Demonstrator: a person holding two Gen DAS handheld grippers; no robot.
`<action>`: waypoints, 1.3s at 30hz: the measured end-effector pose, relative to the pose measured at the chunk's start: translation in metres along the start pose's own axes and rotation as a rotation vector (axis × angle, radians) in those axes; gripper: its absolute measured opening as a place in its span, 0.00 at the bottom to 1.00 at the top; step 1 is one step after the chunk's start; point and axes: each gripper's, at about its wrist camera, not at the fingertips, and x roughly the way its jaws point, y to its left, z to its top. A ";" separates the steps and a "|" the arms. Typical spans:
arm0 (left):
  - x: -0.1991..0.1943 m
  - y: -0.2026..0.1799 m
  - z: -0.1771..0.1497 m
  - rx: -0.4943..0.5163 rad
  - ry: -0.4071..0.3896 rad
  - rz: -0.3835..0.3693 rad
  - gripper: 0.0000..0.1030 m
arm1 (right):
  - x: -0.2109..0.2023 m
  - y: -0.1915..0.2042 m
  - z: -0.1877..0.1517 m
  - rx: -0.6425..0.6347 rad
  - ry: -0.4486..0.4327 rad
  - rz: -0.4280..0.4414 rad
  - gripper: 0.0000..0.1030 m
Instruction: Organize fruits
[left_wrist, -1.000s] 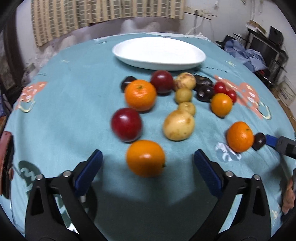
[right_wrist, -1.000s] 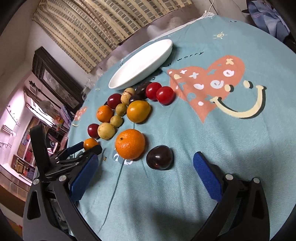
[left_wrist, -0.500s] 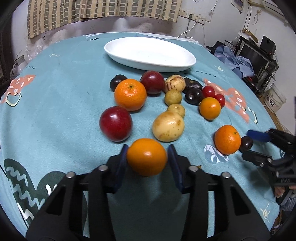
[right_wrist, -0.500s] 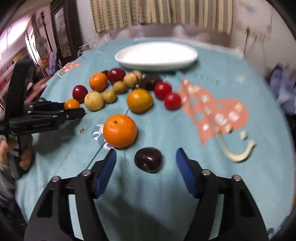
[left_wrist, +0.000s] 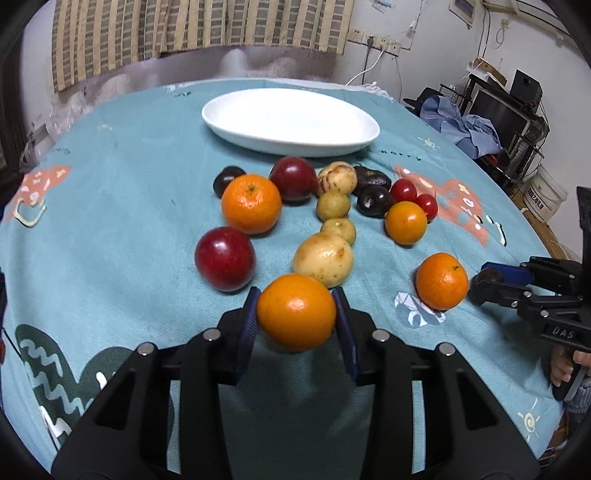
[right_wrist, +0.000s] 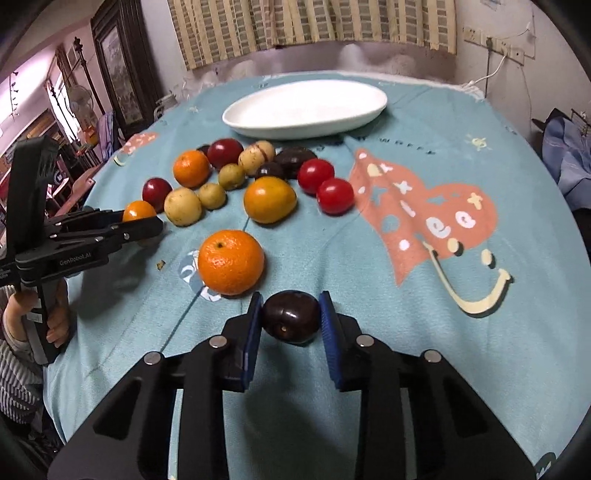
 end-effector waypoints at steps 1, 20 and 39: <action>-0.004 0.000 0.001 -0.001 -0.010 -0.004 0.39 | -0.005 0.000 0.002 0.005 -0.016 0.004 0.30; 0.076 0.021 0.149 -0.127 -0.026 -0.003 0.39 | 0.100 -0.036 0.188 0.192 -0.134 0.087 0.31; 0.027 0.065 0.097 -0.205 -0.101 0.108 0.75 | -0.001 -0.042 0.128 0.323 -0.346 0.149 0.96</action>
